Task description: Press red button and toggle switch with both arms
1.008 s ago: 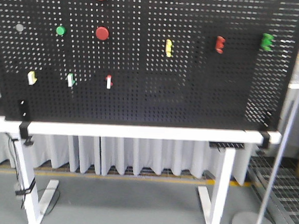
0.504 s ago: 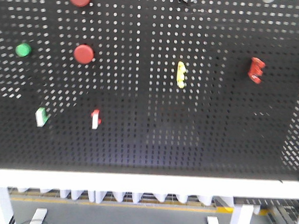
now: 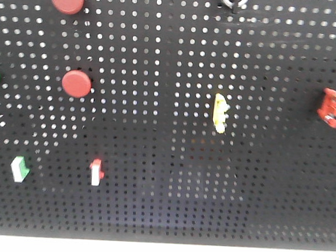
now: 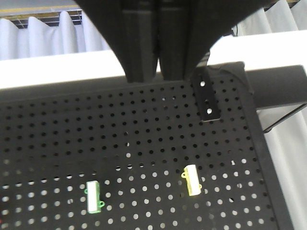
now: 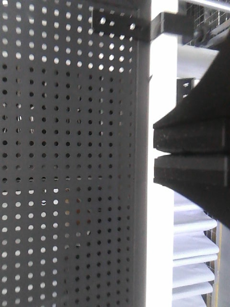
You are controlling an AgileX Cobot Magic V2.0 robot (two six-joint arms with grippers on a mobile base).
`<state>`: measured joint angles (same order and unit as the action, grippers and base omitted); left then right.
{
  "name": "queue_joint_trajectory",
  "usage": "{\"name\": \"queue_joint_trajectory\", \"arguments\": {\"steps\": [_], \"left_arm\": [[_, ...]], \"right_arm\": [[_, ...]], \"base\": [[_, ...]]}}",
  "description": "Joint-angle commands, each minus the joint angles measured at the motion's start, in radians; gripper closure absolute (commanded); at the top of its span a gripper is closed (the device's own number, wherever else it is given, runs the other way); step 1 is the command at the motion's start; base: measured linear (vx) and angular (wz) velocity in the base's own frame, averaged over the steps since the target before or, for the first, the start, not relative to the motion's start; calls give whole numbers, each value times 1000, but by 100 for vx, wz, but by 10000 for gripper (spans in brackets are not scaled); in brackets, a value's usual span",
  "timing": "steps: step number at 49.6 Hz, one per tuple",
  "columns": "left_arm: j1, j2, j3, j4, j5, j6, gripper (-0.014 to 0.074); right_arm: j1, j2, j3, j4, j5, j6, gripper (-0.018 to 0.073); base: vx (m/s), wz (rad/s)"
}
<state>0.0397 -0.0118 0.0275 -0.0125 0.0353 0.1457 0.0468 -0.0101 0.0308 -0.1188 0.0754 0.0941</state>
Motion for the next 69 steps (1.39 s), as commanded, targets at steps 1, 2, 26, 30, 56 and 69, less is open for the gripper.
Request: {"name": "queue_joint_trajectory", "arguments": {"steps": [1,2,26,30,56,69], "left_arm": [[-2,-6,26,-10,-81,-6,595],[-2,-6,26,-10,-81,-6,595],[-2,-6,26,-10,-81,-6,595],[-2,-6,26,-10,-81,-6,595],[-2,-6,25,-10,-165,-7,595],[-2,-6,4,-40,-371,-94,595]], "right_arm": [[-3,-1,11,-2,-83,-5,559],[-3,-1,11,-2,-83,-5,559],[-3,-1,11,-2,-83,-5,559],[-3,-1,11,-18,-83,-16,559],[-3,-1,11,-19,-129,-11,559],[-3,-1,-20,33,-407,68,559]], "base": [[16,2],[14,2],[4,0],[0,0],[0,0],[0,0]]}}
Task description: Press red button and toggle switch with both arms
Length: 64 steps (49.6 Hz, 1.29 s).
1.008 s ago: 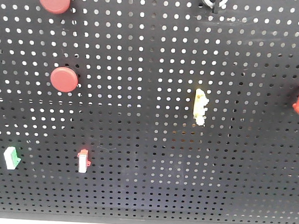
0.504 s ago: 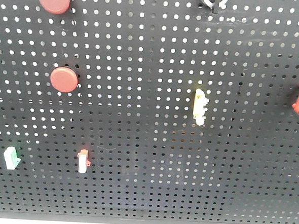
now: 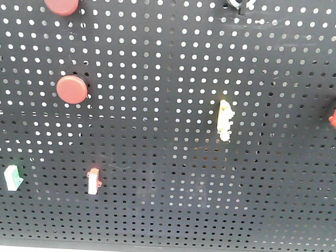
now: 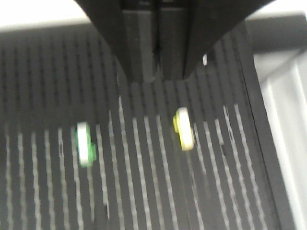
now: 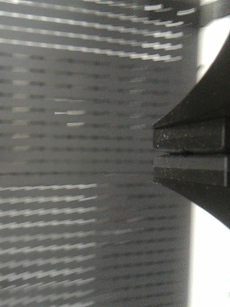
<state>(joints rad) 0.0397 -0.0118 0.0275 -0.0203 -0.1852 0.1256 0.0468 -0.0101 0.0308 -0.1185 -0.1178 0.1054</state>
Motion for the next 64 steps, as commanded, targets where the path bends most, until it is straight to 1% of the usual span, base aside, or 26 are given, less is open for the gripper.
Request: {"name": "queue_joint_trajectory", "arguments": {"steps": [1,4,6,10,14,17,22,25,30,32,42,45,50,54,58,60,64], "left_arm": [[-2,-6,-11,-35,-160,-101,595],[-2,-6,-80,-15,-160,-169,595],[-2,-6,-133,9,-148,-184,595],[-2,11,-278,85,-91,-188,595],[-2,63,-443,139,-26,-190,595],[-2,124,-562,135,27,-203,595],[-2,257,-741,129,111,-243,595],[-2,333,-817,130,170,-262,595],[-2,446,-885,130,273,-273,595],[-2,477,-895,130,295,-273,595],[-3,594,-896,125,298,-273,595],[-11,612,-896,92,273,-272,595],[-63,632,-896,20,198,-245,595],[-142,654,-901,20,142,-218,595],[-217,686,-929,20,149,-216,595],[-264,705,-953,20,152,-216,595],[-335,755,-1014,20,150,-213,596]], "right_arm": [[-3,-1,-31,47,-230,69,559],[-3,0,-101,69,-248,105,559],[-3,6,-153,72,-226,105,559],[-3,49,-303,72,-97,101,559],[-3,116,-428,69,12,96,559],[-3,198,-567,67,97,84,559],[-3,338,-740,67,147,44,559],[-3,412,-805,67,156,17,559],[-3,515,-879,67,155,-56,559],[-3,548,-892,67,155,-76,559],[-3,644,-904,71,100,-73,559],[-3,648,-904,75,99,-68,559],[-3,648,-904,75,99,-68,559],[-3,648,-904,75,99,-68,559],[-3,648,-904,75,99,-68,559],[-3,648,-904,75,100,-68,559],[-3,648,-904,75,103,-68,559]], "base": [[0,0],[0,0],[0,0],[0,0],[0,0],[0,0],[0,0],[0,0],[0,0],[0,0],[0,0],[0,0],[0,0],[0,0],[0,0],[0,0],[0,0]]}}
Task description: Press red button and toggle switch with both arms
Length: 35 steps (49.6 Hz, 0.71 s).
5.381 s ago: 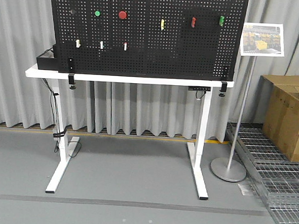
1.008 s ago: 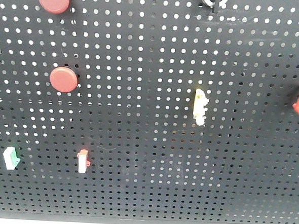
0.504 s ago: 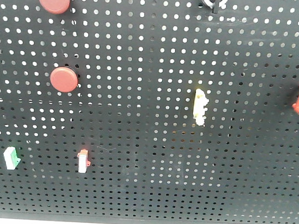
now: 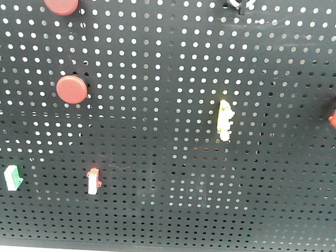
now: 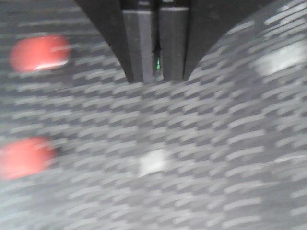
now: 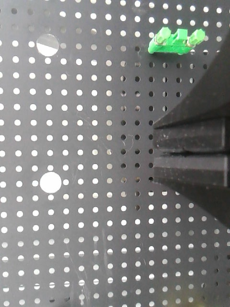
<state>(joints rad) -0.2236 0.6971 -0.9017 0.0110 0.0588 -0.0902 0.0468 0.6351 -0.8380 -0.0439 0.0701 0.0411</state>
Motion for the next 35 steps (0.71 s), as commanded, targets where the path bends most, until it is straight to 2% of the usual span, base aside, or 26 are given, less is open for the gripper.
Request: {"name": "queue_joint_trajectory", "arguments": {"steps": [1,8,16,35], "left_arm": [[-98,65,-105,-11,-94,4,596],[-196,179,-251,4,-94,4,596],[-247,309,-377,4,-93,4,596],[-260,496,-502,2,-104,4,596]], "right_arm": [[-3,2,-36,0,-84,-4,559],[-3,2,-36,0,-84,-4,559],[-3,2,-36,0,-82,-4,559],[-3,2,-36,0,-32,-4,559]], "base": [[0,0],[0,0],[0,0],[0,0]]}}
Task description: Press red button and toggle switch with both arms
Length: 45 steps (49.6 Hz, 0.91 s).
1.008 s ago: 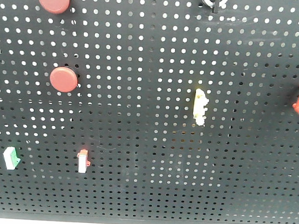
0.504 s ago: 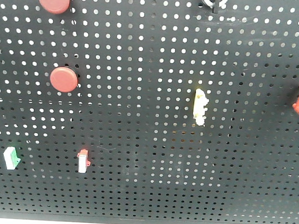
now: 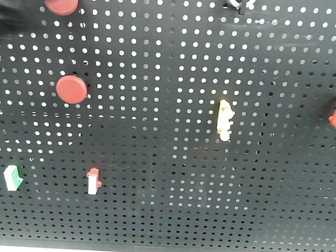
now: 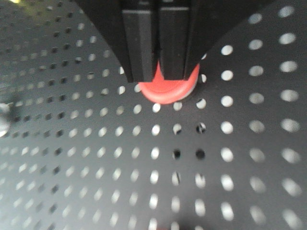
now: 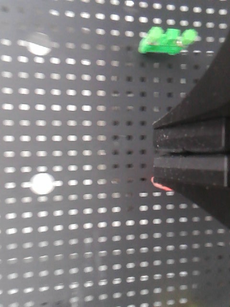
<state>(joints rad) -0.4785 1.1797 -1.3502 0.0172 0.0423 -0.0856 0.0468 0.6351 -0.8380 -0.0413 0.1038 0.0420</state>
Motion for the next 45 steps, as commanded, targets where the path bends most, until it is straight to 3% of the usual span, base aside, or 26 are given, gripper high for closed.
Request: {"name": "queue_joint_trajectory", "arguments": {"steps": [1,12,19,23,30,36,45], "left_arm": [[-5,19,-59,-5,-88,-1,596],[-5,74,-94,-17,-104,-8,596],[-31,18,-87,-10,-6,23,596],[-52,-41,-55,-10,38,47,596],[-70,-150,70,-9,5,52,596],[-70,-266,213,-10,-68,52,596],[-70,-394,380,-17,-190,51,596]], "right_arm": [[-3,2,-36,-2,-66,-5,559],[-3,2,-36,-2,-67,-5,559],[-3,2,-36,-2,-67,-5,559],[-3,2,-36,-2,-67,-5,559],[9,9,-36,-2,-72,-12,559],[59,27,-36,-5,-129,-17,559],[215,107,-90,-10,-177,-108,559]], "base": [[0,0],[0,0],[0,0],[0,0],[0,0],[0,0],[0,0]]}}
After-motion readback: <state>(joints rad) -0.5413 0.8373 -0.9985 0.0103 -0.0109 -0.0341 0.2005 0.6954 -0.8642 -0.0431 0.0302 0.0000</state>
